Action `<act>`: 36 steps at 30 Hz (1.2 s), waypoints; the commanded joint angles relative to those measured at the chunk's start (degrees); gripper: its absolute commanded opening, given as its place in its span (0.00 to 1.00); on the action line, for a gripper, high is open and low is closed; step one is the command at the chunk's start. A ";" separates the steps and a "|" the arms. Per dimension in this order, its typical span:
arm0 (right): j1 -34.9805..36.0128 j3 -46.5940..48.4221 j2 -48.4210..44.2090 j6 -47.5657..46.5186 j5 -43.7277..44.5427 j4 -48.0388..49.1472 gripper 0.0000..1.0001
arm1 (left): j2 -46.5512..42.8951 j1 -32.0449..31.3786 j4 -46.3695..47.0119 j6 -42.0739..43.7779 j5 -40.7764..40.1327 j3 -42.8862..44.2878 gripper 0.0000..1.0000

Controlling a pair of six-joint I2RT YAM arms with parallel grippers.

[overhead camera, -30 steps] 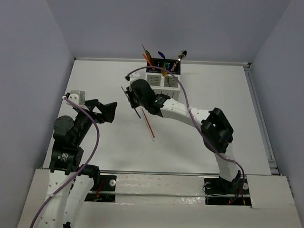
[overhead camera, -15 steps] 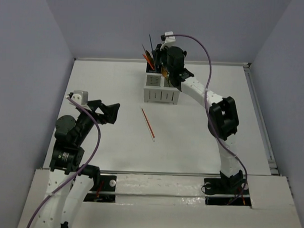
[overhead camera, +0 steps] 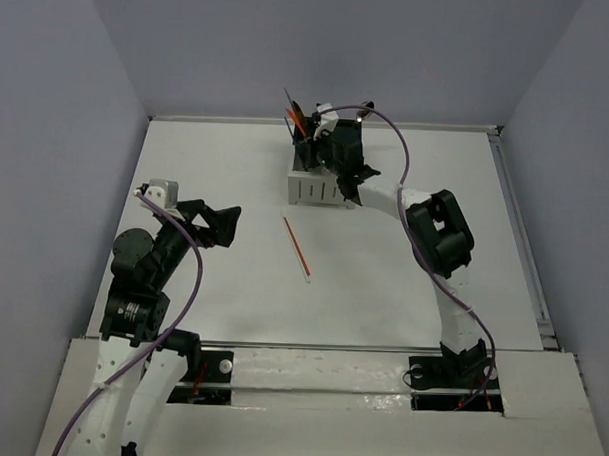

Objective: Sort the eating utensils into containers

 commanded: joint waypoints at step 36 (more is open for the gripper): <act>17.12 -25.89 -19.27 11.71 14.13 -24.53 0.22 | 1.59 2.59 2.97 -0.38 0.38 0.03 0.99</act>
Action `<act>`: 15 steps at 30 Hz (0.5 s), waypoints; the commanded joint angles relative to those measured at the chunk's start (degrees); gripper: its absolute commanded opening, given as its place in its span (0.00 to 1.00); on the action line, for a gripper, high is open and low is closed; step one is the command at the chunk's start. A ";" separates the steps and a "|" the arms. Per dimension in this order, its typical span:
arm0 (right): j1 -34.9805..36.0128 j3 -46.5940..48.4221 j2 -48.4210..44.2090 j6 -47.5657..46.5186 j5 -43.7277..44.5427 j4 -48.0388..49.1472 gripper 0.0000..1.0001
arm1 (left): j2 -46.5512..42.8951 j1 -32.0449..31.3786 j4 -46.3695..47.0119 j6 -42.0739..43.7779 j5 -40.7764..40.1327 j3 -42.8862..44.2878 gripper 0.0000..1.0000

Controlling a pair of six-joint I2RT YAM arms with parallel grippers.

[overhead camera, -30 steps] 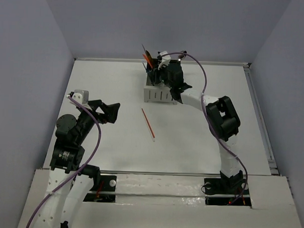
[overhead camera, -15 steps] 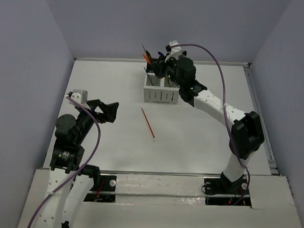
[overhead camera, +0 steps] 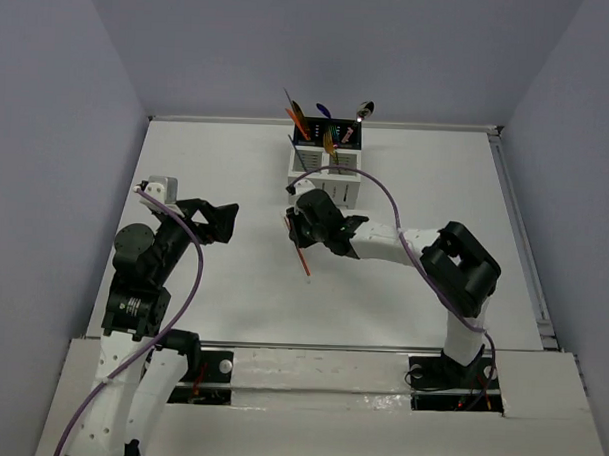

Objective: Sort the eating utensils into containers

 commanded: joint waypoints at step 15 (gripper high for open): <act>0.29 4.78 7.85 0.73 6.93 -4.64 0.23 | -0.16 0.98 2.93 -0.44 1.58 0.03 0.99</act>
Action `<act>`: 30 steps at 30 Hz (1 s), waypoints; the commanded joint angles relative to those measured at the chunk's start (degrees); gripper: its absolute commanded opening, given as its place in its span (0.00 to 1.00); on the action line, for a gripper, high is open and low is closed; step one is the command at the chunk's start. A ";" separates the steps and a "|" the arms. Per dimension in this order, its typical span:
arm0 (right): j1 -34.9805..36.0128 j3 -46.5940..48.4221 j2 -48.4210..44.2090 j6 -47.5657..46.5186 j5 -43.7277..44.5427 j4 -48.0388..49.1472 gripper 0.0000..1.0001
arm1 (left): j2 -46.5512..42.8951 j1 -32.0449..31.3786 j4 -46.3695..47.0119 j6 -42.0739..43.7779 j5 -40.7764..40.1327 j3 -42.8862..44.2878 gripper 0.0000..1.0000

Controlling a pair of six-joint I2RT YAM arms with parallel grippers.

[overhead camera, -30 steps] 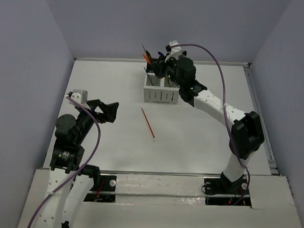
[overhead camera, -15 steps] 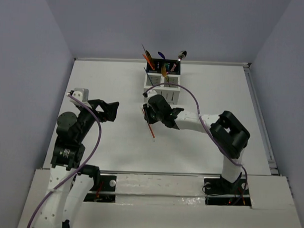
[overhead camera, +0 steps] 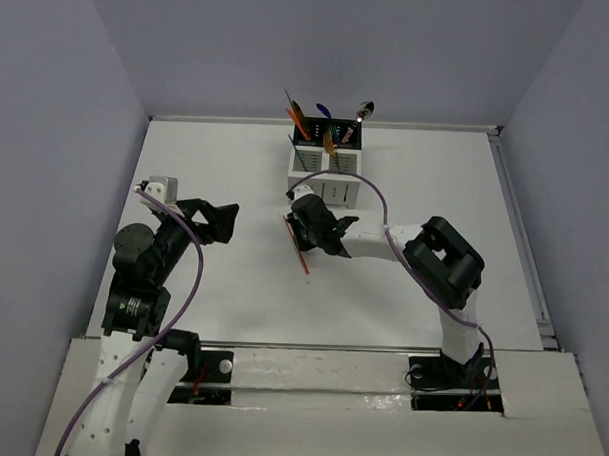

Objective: Sort the eating utensils into containers

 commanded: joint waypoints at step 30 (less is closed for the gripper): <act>3.88 7.17 -0.37 -1.35 15.60 -10.16 0.20 | -0.62 0.32 3.02 -0.44 1.11 0.03 0.99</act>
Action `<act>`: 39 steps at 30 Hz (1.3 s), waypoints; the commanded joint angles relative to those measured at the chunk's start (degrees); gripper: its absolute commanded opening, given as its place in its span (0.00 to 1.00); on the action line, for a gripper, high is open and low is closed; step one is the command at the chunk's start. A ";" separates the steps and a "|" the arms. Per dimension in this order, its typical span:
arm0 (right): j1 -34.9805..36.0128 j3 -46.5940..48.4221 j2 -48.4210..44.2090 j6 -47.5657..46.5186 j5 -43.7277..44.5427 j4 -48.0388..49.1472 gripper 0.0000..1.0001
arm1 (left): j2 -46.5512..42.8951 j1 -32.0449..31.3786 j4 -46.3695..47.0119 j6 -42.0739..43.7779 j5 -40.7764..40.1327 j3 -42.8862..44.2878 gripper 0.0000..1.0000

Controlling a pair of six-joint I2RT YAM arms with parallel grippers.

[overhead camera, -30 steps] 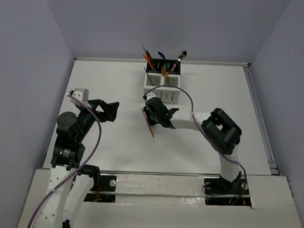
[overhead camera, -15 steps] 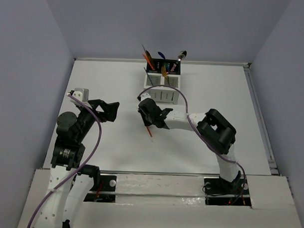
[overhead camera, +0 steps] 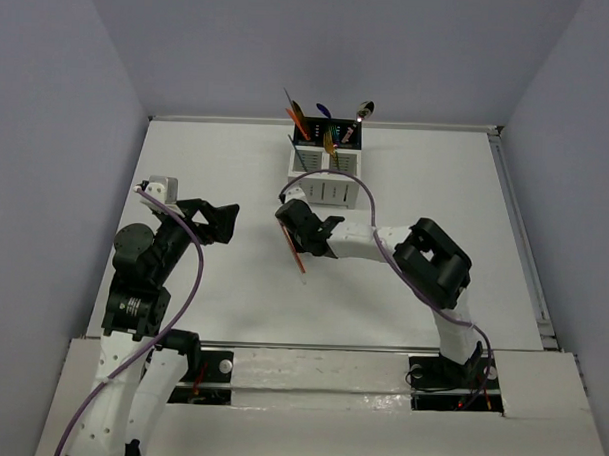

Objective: Sort the eating utensils into containers

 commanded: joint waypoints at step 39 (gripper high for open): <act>0.73 3.18 1.32 -0.21 -6.81 1.24 0.22 | -0.51 0.32 3.19 -0.53 0.91 -0.06 0.99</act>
